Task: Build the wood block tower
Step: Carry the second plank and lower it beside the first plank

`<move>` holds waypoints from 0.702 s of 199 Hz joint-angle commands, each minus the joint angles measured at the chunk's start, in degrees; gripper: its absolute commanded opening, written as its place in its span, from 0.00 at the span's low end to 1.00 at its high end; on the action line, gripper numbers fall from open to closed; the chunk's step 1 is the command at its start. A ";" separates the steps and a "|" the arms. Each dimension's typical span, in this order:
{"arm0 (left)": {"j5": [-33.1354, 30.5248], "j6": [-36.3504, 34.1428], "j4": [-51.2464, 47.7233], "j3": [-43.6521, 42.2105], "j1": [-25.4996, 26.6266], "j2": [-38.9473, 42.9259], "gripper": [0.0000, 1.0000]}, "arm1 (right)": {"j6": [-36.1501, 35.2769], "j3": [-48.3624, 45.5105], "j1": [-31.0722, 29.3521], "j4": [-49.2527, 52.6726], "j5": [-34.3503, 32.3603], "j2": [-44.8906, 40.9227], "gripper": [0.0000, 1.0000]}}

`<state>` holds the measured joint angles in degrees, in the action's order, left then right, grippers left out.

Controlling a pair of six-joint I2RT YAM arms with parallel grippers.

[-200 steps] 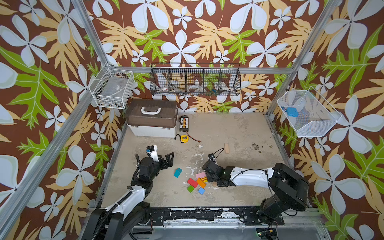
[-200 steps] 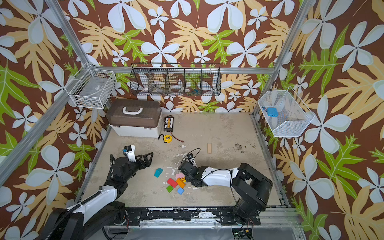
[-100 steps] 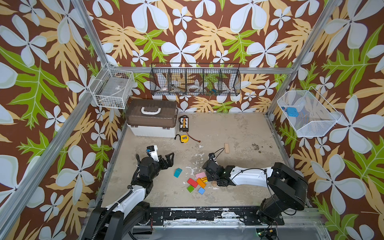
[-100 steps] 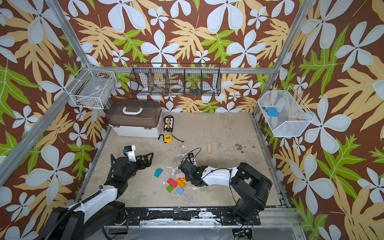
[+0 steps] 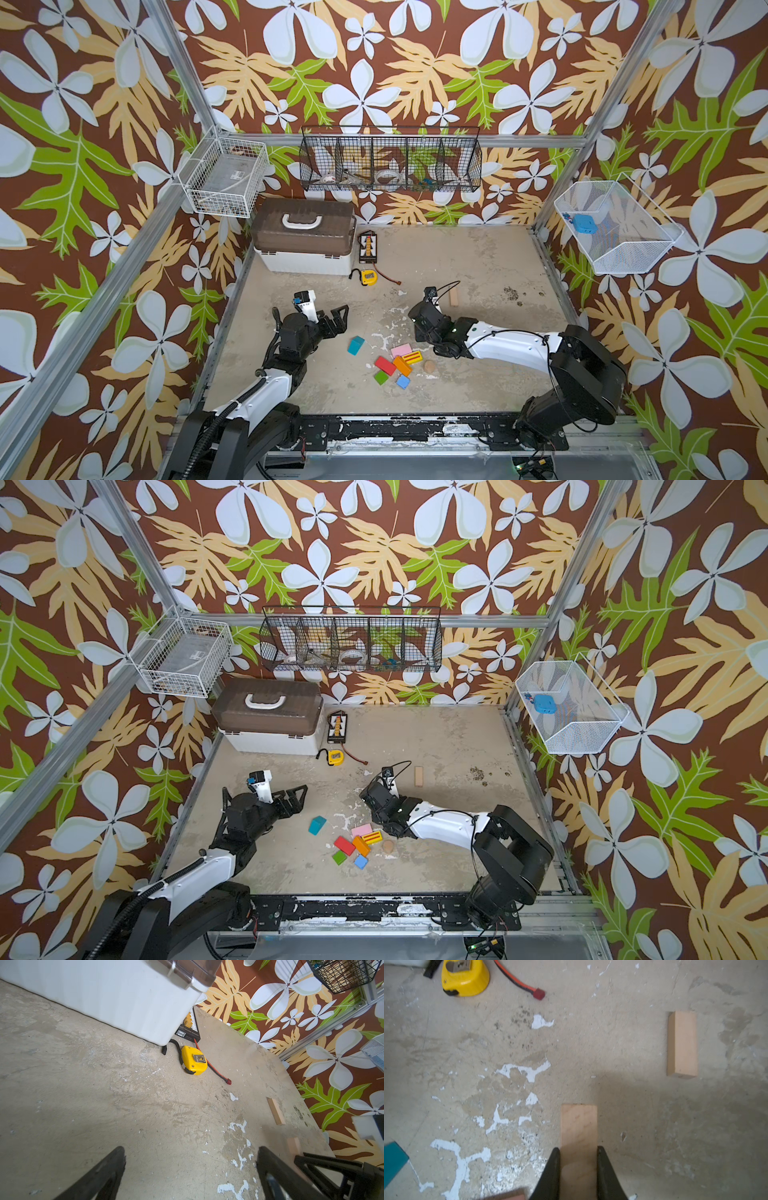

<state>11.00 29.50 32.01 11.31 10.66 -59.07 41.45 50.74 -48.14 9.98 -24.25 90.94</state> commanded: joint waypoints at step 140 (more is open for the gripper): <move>0.64 0.26 1.91 0.40 0.05 -0.43 1.00 | -7.55 12.26 14.63 0.53 5.68 16.53 0.09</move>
<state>11.03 29.69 32.12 11.31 10.66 -59.46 35.48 62.13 -34.79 9.32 -19.25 106.04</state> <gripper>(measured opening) 0.996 0.228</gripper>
